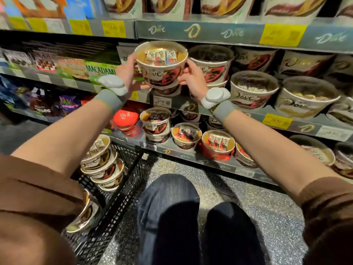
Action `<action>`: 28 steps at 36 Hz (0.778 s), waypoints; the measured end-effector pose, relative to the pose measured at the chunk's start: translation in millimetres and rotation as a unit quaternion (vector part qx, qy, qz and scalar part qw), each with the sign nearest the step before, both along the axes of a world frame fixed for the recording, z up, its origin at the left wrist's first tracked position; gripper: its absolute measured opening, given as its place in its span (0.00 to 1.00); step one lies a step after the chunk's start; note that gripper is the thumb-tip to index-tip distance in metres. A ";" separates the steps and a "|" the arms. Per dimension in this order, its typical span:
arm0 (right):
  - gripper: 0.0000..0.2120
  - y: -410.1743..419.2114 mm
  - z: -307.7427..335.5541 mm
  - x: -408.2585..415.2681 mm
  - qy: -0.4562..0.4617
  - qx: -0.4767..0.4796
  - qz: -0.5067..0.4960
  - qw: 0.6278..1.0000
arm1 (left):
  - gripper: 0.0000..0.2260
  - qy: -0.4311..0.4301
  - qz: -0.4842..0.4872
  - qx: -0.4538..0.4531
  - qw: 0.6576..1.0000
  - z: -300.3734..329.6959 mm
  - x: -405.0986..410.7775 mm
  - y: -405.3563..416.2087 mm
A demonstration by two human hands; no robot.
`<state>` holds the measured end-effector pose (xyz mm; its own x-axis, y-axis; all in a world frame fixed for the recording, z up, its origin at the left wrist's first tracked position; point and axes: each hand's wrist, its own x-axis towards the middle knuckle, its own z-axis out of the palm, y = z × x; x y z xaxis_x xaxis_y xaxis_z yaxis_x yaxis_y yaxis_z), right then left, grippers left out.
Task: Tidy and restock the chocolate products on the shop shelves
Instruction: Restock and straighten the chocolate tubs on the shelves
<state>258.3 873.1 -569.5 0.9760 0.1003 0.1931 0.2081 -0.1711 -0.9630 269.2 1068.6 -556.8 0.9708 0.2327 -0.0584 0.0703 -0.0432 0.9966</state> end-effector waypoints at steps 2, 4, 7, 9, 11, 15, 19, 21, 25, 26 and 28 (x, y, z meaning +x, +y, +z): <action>0.31 0.5 -0.9 5.2 -0.021 -0.019 -0.007 1.000 | 0.19 -0.003 0.016 -0.018 1.000 2.3 5.2 1.7; 0.38 -1.7 -9.1 18.1 -0.042 -0.051 -0.008 0.998 | 0.23 -0.016 0.034 -0.046 0.998 2.8 7.8 1.7; 0.42 -2.3 -17.4 29.5 -0.011 -0.055 0.008 0.998 | 0.28 -0.018 0.033 -0.054 0.998 0.7 12.6 4.4; 0.40 0.8 -9.8 15.9 0.005 -0.037 0.017 0.999 | 0.26 -0.018 0.036 -0.058 0.997 -1.4 18.2 8.2; 0.40 1.3 -7.1 12.2 0.019 -0.012 0.012 1.000 | 0.22 -0.029 0.027 -0.046 0.998 -1.4 23.1 7.9; 0.41 5.9 -9.3 15.4 0.042 0.032 0.020 0.998 | 0.20 -0.013 -0.010 -0.046 0.999 -5.1 27.3 4.6; 0.39 11.3 -11.0 17.5 0.044 0.062 0.016 0.997 | 0.10 -0.005 -0.003 -0.106 0.994 -11.0 34.2 6.7; 0.38 12.7 -14.6 19.0 0.041 0.059 0.010 0.997 | 0.08 -0.016 -0.009 -0.129 0.992 -13.1 37.3 8.0; 0.38 18.4 -13.8 19.5 0.051 0.058 -0.012 0.997 | 0.14 -0.037 -0.029 -0.118 0.992 -14.6 44.3 7.7; 0.38 19.2 -13.7 20.8 0.055 0.058 -0.013 0.997 | 0.20 -0.037 -0.023 -0.134 0.990 -15.2 45.7 6.4; 0.39 21.9 -15.9 26.7 0.058 0.061 -0.005 0.996 | 0.25 -0.039 -0.020 -0.143 0.989 -16.8 50.6 5.6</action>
<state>285.0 895.1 -585.3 0.9933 0.0734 0.0892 0.0932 -0.0531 -0.9942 319.7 1074.2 -573.5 0.9829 0.1795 -0.0410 -0.0035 0.2406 0.9706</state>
